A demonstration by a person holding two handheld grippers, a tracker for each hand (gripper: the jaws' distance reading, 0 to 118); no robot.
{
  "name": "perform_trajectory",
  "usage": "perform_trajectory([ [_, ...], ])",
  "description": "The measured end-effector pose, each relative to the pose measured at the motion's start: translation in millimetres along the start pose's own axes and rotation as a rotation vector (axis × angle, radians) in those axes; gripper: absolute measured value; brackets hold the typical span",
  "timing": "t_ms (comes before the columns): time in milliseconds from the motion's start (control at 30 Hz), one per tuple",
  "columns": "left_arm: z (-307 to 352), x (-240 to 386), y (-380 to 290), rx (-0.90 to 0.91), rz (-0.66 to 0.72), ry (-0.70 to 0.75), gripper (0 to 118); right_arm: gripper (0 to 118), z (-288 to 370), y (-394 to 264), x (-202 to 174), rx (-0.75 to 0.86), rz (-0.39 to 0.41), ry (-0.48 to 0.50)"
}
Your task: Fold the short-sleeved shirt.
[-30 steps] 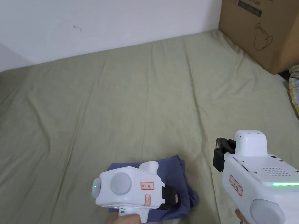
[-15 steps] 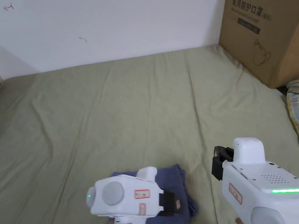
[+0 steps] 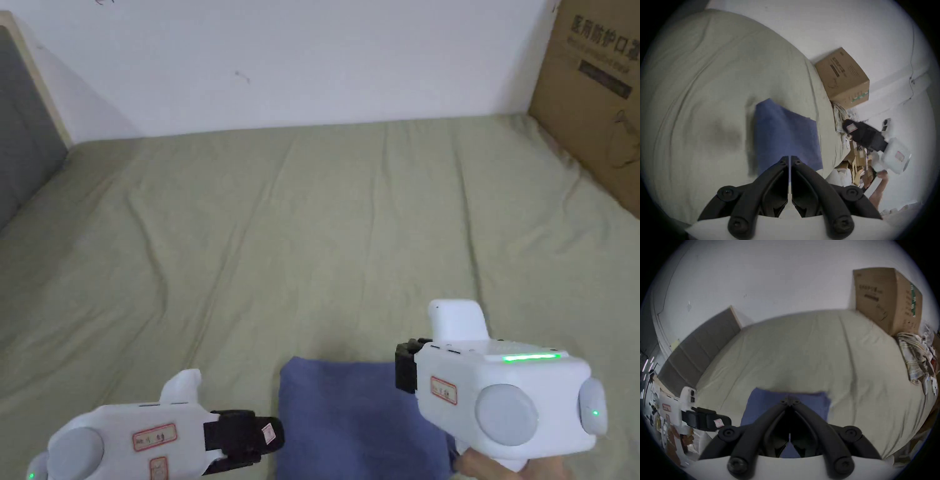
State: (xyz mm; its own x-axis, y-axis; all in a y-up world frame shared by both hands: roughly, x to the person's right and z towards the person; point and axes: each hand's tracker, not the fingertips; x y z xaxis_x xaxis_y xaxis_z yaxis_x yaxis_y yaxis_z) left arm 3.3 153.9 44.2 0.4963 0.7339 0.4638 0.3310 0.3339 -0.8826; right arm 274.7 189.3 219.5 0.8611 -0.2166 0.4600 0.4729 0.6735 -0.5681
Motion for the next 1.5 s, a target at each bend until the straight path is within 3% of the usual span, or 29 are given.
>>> perform_trajectory([
  [67,6,-15,-4,0.012,0.028,-0.005,3,1,-23,-10,-9,-0.08,0.034,0.0],
  [200,13,-35,-8,0.032,0.076,-0.009,3,1,-57,-28,-11,-0.22,-0.006,-0.004],
  [367,14,-56,-8,0.045,0.119,-0.054,6,1,-70,-29,-9,-0.244,-0.02,-0.015],
  [467,8,-62,-3,0.043,0.129,-0.052,47,1,-72,-26,-12,-0.25,-0.008,-0.025],
  [500,4,-64,0,0.037,0.132,-0.061,75,1,-73,-26,-12,-0.251,-0.004,-0.028],
  [533,-1,-65,3,0.027,0.132,-0.067,96,1,-73,-26,-13,-0.254,-0.002,-0.03],
  [567,-7,-65,5,0.01,0.134,-0.08,111,1,-73,-26,-12,-0.255,-0.003,-0.03],
  [600,-13,-65,8,-0.009,0.134,-0.102,118,1,-72,-27,-13,-0.256,-0.005,-0.031],
  [867,-68,-63,37,-0.075,0.17,-0.204,118,1,-71,-28,-15,-0.253,0.023,-0.033],
  [1133,-116,-58,42,-0.15,0.252,-0.374,116,1,-72,-26,-4,-0.265,-0.044,0.0],
  [1167,-117,-58,41,-0.154,0.243,-0.368,108,1,-71,-26,-3,-0.266,-0.047,0.002],
  [1233,-123,-56,40,-0.199,0.197,-0.226,22,1,-71,-26,-3,-0.267,-0.048,0.0],
  [1267,-130,-57,38,-0.242,0.202,-0.17,23,1,-71,-25,-3,-0.266,-0.048,-0.004],
  [1333,-121,-72,38,-0.195,0.276,-0.314,23,1,-69,-25,0,-0.272,-0.07,0.008],
  [1433,-114,-65,39,-0.208,0.221,-0.242,23,1,-61,-24,-1,-0.261,-0.097,0.02],
  [1500,-106,-63,46,-0.213,0.214,-0.226,23,1,-51,-20,-8,-0.217,-0.051,0.002],
])
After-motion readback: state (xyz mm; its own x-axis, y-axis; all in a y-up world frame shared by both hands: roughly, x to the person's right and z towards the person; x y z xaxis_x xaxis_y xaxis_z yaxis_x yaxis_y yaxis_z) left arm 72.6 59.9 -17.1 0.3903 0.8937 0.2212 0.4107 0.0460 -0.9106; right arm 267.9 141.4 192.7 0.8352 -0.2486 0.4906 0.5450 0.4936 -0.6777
